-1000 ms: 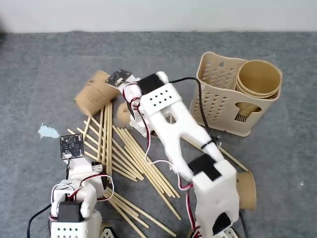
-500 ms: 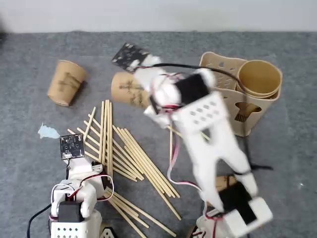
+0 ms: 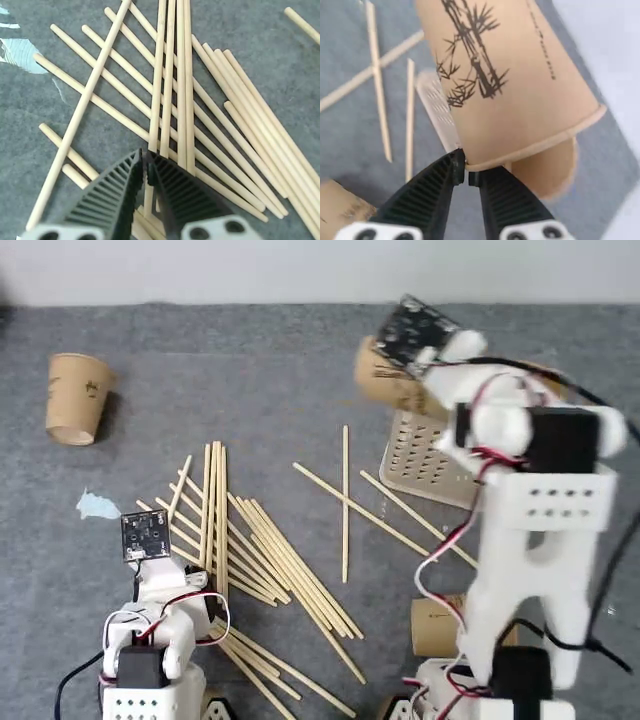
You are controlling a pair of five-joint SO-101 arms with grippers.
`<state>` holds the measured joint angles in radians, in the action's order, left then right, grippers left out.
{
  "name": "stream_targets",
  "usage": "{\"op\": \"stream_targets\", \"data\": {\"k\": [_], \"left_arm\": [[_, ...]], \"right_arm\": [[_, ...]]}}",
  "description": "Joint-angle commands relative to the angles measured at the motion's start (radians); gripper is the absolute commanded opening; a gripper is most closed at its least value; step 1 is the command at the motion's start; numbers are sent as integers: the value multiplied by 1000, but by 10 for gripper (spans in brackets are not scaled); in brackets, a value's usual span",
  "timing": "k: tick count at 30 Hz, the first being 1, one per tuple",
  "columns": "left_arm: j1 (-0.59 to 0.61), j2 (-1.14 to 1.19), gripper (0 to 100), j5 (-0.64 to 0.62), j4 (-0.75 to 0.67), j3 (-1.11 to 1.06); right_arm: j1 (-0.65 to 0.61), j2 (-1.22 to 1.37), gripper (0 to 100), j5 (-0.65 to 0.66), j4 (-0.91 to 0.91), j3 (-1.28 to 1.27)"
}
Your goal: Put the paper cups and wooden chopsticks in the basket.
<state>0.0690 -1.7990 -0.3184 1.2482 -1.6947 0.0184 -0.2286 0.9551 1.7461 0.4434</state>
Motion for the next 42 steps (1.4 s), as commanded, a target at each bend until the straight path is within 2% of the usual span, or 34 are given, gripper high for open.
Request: {"op": "stream_targets", "data": {"k": [1, 10, 20, 30, 38, 42], "left_arm": [[6, -12, 15, 8, 6, 10], [6, -12, 15, 8, 6, 10], [6, -12, 15, 8, 6, 10], [6, -12, 15, 8, 6, 10], [6, -12, 15, 8, 6, 10], [6, -12, 15, 8, 6, 10]], "right_arm": [[110, -48, 8, 92, 8, 40], [364, -42, 8, 241, -160, 40], [483, -50, 8, 440, -251, 40], [455, -47, 8, 718, -251, 38], [375, -38, 9, 810, -354, 32], [363, -38, 9, 925, -355, 31]]}}
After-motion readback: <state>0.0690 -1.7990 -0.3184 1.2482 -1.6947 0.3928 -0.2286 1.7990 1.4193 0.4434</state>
